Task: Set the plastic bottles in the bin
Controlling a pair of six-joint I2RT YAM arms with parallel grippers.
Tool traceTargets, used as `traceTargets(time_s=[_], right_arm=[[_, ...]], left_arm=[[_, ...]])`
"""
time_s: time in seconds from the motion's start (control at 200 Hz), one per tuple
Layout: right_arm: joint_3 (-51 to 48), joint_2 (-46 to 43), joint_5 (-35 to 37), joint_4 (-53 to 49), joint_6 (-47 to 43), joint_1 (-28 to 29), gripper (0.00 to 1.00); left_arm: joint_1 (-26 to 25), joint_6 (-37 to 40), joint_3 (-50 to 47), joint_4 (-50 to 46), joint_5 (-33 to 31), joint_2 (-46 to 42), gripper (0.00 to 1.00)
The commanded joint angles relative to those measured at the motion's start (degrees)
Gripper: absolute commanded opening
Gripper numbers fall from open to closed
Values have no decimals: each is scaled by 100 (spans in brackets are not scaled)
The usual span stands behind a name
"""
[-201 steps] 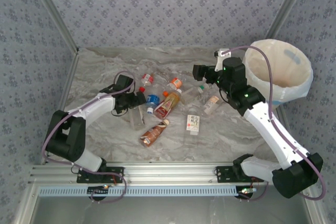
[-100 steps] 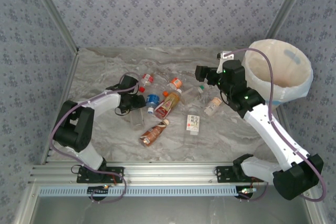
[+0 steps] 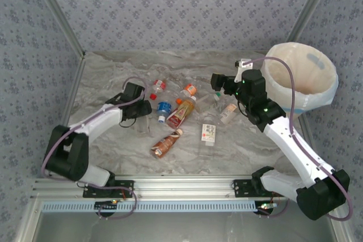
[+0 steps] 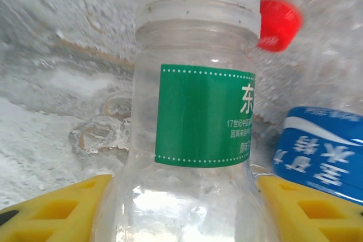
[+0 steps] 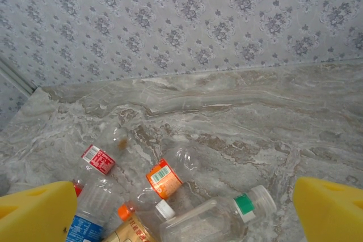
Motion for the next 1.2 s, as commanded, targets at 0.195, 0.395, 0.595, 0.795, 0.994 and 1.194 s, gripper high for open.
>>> traceTargets(time_s=[0.195, 0.395, 0.595, 0.795, 0.994, 1.194], right_arm=[[-205, -154, -250, 594, 134, -20, 100], [-144, 31, -484, 759, 731, 7, 100], [-138, 336, -1369, 1196, 1126, 133, 100], [-28, 699, -1903, 1666, 1719, 495, 100], [461, 1127, -2902, 1722, 1606, 825, 100], [723, 1607, -3477, 2077, 1626, 1024, 100]], left_arm=[[-30, -46, -504, 1327, 90, -1698, 12], [-35, -192, -106, 1994, 861, -1878, 0], [-39, -578, 344, 3042, 1923, -1541, 0], [-110, -661, 1033, 3488, 2577, -955, 0], [-316, -823, 1558, 3859, 2888, -421, 0], [-358, -1338, 1962, 4402, 3323, 18, 1]])
